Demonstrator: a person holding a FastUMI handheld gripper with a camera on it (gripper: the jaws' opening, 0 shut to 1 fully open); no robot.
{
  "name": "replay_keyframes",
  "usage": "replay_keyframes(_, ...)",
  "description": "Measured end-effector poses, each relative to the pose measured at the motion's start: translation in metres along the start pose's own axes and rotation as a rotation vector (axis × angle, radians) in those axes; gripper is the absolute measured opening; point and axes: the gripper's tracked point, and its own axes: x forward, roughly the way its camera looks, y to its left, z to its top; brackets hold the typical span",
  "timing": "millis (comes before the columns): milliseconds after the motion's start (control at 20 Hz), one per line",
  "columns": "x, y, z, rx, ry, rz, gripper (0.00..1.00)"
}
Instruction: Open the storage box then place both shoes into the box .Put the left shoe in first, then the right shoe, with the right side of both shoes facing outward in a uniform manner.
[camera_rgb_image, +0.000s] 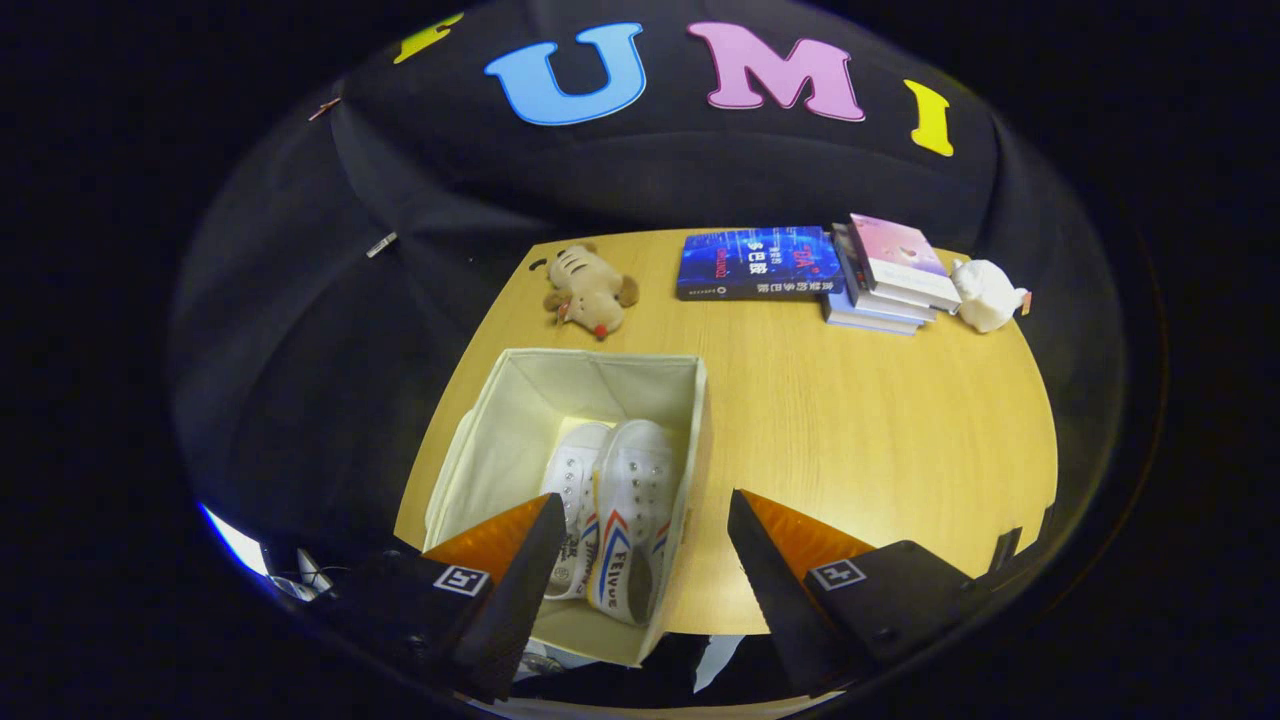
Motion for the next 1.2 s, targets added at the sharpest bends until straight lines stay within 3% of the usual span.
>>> replay_keyframes(500,-0.068,-0.123,0.056,0.001,-0.234,-0.094,1.00)
replay_keyframes(900,-0.129,-0.228,0.121,-0.030,-0.504,-0.070,0.99)
replay_keyframes(1200,-0.159,-0.256,0.142,-0.093,-0.609,0.006,0.99)
